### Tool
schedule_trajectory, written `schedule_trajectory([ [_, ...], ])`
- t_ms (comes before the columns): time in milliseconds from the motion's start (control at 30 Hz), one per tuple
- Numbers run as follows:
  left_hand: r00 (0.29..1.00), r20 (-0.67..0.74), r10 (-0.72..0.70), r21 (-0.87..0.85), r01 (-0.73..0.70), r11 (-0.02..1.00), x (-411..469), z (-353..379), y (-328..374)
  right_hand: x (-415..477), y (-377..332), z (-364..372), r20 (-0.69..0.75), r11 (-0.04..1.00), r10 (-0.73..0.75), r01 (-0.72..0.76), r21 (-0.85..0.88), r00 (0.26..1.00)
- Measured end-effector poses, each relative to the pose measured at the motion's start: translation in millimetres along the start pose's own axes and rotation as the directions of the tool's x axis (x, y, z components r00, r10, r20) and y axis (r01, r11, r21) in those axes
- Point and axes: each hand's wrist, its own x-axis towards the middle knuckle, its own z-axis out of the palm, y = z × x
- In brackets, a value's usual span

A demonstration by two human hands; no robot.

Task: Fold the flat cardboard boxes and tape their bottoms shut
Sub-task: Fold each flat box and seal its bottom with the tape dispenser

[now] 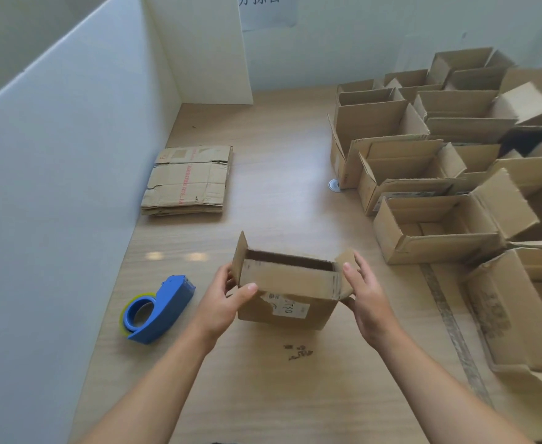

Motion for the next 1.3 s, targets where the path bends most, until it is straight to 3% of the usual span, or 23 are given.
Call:
schedule_trajectory([
  [100,0.999,-0.050,-0.011,0.029,0.012,1.000,-4,4,-4,-4,3,-6,0.013,0.950,-0.049,0.050,-0.307,0.999],
  [233,0.973,-0.225,0.048,0.156,-0.013,0.988,-4,4,-4,-2,3,-13,0.173,0.721,-0.164,0.238,-0.650,0.971],
  [333,0.968,-0.239,0.075,0.366,0.018,0.930,1,8,4,10,-9,-12,0.283,0.581,-0.137,0.309,-0.753,0.949],
  [467,0.960,-0.265,0.092,0.475,0.047,0.879,9,15,7,25,-22,-2,0.233,0.503,-0.070,0.236,-0.831,0.970],
  [600,0.988,-0.129,0.078,0.532,0.003,0.847,2,13,8,31,-31,-1,0.148,0.602,-0.102,0.180,-0.778,0.984],
  [700,0.996,-0.024,0.087,0.587,-0.056,0.808,-5,8,2,34,-32,-1,0.124,0.544,-0.161,0.193,-0.817,0.979],
  [800,0.990,-0.121,0.077,0.449,-0.015,0.893,-3,8,3,36,-29,2,0.125,0.531,-0.170,0.198,-0.824,0.977],
  [900,0.979,-0.204,0.015,0.475,0.086,0.876,-1,12,7,35,-24,4,0.123,0.526,-0.189,0.206,-0.825,0.974],
  [1033,0.999,0.018,-0.026,0.429,0.016,0.903,-3,8,11,37,-23,2,0.042,0.540,-0.182,0.136,-0.831,0.982],
  [1167,0.956,0.281,-0.088,0.359,-0.020,0.933,-7,-5,-4,36,-27,2,0.024,0.559,-0.156,0.108,-0.822,0.988],
  [1300,0.983,0.172,-0.056,0.351,-0.008,0.936,-10,-5,-17,22,-31,7,0.057,0.668,-0.141,0.137,-0.732,0.988],
])
